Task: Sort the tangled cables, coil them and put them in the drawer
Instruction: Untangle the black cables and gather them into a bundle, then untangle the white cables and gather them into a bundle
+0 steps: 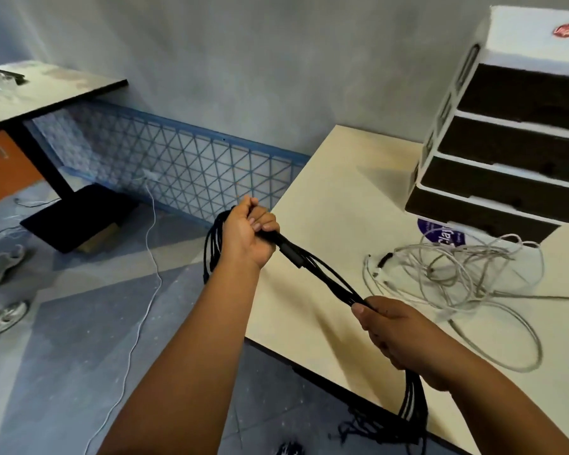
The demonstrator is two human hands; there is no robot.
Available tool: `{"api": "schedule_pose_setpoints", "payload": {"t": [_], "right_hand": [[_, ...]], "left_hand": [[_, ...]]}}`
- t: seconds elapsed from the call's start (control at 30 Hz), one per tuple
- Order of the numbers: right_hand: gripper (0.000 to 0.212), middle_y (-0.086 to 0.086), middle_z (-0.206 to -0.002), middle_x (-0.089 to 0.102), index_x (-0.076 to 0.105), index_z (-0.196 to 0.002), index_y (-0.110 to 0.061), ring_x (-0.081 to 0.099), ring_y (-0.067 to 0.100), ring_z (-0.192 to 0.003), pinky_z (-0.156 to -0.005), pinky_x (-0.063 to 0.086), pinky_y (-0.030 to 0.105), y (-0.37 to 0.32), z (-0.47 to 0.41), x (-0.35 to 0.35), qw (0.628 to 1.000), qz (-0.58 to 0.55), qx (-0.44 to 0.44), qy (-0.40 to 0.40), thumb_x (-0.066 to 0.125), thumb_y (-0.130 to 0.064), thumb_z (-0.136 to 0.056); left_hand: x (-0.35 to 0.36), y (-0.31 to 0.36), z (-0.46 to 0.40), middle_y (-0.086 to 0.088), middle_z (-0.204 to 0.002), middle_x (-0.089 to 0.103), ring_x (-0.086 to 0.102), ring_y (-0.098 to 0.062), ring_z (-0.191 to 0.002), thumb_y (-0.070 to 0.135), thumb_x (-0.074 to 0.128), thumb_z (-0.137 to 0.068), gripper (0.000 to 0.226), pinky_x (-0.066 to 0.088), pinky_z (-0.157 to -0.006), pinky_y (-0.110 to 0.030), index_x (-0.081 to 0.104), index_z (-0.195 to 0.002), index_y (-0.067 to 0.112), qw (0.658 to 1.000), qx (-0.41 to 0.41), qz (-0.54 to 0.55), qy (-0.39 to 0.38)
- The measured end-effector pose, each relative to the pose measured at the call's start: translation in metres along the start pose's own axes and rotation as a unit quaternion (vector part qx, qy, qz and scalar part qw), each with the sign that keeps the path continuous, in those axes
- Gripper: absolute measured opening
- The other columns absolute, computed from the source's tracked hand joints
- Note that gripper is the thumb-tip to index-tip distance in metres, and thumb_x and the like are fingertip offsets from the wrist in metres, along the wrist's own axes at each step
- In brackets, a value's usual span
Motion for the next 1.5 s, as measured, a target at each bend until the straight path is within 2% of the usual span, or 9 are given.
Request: {"api": "schedule_pose_setpoints", "payload": {"t": [0.27,0.77,0.83,0.9,1.0,1.1,1.27,1.43,1.5], "right_hand": [[0.034,-0.003,-0.056,0.034,0.045,-0.073,-0.016,0.024,0.012,-0.046,-0.045,0.018,0.024,0.021,-0.041,0.010,0.993,-0.023,0.109,-0.024,0.051,-0.034,-0.101],[0.031,-0.002,-0.056,0.033,0.048,-0.077,-0.015,0.028,0.012,-0.045,-0.042,0.022,0.023,0.025,-0.059,0.021,0.989,0.001,0.146,-0.022,0.053,-0.035,-0.099],[0.031,-0.002,-0.057,0.033,0.047,-0.076,-0.016,0.028,0.013,-0.047,-0.043,0.022,0.023,0.026,-0.060,0.021,0.989,0.003,0.145,-0.022,0.053,-0.035,-0.099],[0.031,-0.001,-0.058,0.032,0.047,-0.074,-0.017,0.027,0.013,-0.048,-0.044,0.021,0.024,0.027,-0.060,0.020,0.989,-0.003,0.144,-0.020,0.053,-0.035,-0.099],[0.031,-0.002,-0.057,0.032,0.046,-0.075,-0.016,0.026,0.013,-0.048,-0.045,0.020,0.025,0.028,-0.059,0.019,0.989,-0.023,0.146,-0.020,0.052,-0.033,-0.100],[0.035,-0.001,-0.056,0.031,0.041,-0.071,-0.016,0.024,0.014,-0.047,-0.045,0.019,0.026,0.030,-0.060,0.020,0.987,-0.050,0.151,-0.023,0.052,-0.031,-0.100],[0.036,-0.002,-0.054,0.031,0.041,-0.069,-0.018,0.023,0.012,-0.045,-0.043,0.019,0.023,0.030,-0.060,0.020,0.987,-0.059,0.146,-0.026,0.052,-0.031,-0.100],[0.033,-0.002,-0.054,0.033,0.043,-0.073,-0.016,0.026,0.011,-0.043,-0.043,0.021,0.023,0.030,-0.060,0.020,0.987,-0.063,0.142,-0.036,0.052,-0.031,-0.100],[0.029,-0.003,-0.053,0.034,0.046,-0.078,-0.014,0.027,0.011,-0.042,-0.042,0.023,0.023,0.029,-0.060,0.020,0.988,-0.059,0.140,-0.040,0.052,-0.031,-0.101]], "left_hand": [[-0.072,0.011,-0.041,0.007,-0.049,0.041,0.042,-0.005,-0.041,0.021,0.050,-0.101,0.030,0.047,-0.047,-0.019,0.050,-0.072,0.015,0.989,-0.026,-0.035,0.141],[-0.149,0.055,-0.065,0.004,-0.042,0.039,0.042,-0.008,-0.032,0.014,0.046,-0.102,0.030,0.048,-0.044,-0.018,0.043,-0.072,0.012,0.967,-0.052,-0.010,0.251],[-0.161,0.053,-0.064,0.001,-0.048,0.051,0.055,-0.010,-0.040,0.024,0.055,-0.099,0.025,0.058,-0.059,-0.022,0.049,-0.078,0.012,0.959,-0.096,-0.057,0.259],[-0.176,0.054,-0.061,-0.007,-0.080,0.072,0.072,-0.016,-0.075,0.048,0.060,-0.092,0.035,0.056,-0.088,-0.033,0.061,-0.090,0.014,0.947,-0.159,-0.161,0.229],[-0.189,0.064,-0.037,-0.016,-0.122,0.067,0.061,-0.031,-0.118,0.088,0.042,-0.073,0.093,0.046,-0.101,-0.048,0.064,-0.116,0.008,0.859,-0.253,-0.412,0.166],[-0.184,0.086,-0.007,-0.018,-0.099,0.072,0.066,-0.035,-0.096,0.092,0.014,-0.072,0.110,0.050,-0.078,-0.039,0.067,-0.101,-0.001,0.728,-0.268,-0.607,0.177],[-0.121,0.139,0.007,-0.018,-0.085,0.068,0.057,-0.030,-0.074,0.077,0.010,-0.087,0.094,0.045,-0.077,-0.042,0.068,-0.076,0.005,0.482,-0.015,-0.849,0.215],[-0.023,0.065,0.021,0.008,-0.082,0.057,0.054,-0.011,-0.076,0.037,0.057,-0.095,0.016,0.044,-0.063,-0.032,0.060,-0.096,0.021,0.507,0.207,-0.836,-0.036],[-0.009,0.012,0.033,0.009,-0.103,0.058,0.053,-0.012,-0.101,0.020,0.063,-0.085,0.030,0.047,-0.083,-0.034,0.060,-0.115,0.024,0.471,0.203,-0.832,-0.212]]}}
Point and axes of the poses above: each hand's wrist, its own z-axis away from the middle knuckle, its own x-axis out of the palm, y = z × x, the point moved 5 cm from there along -z, towards the middle knuckle
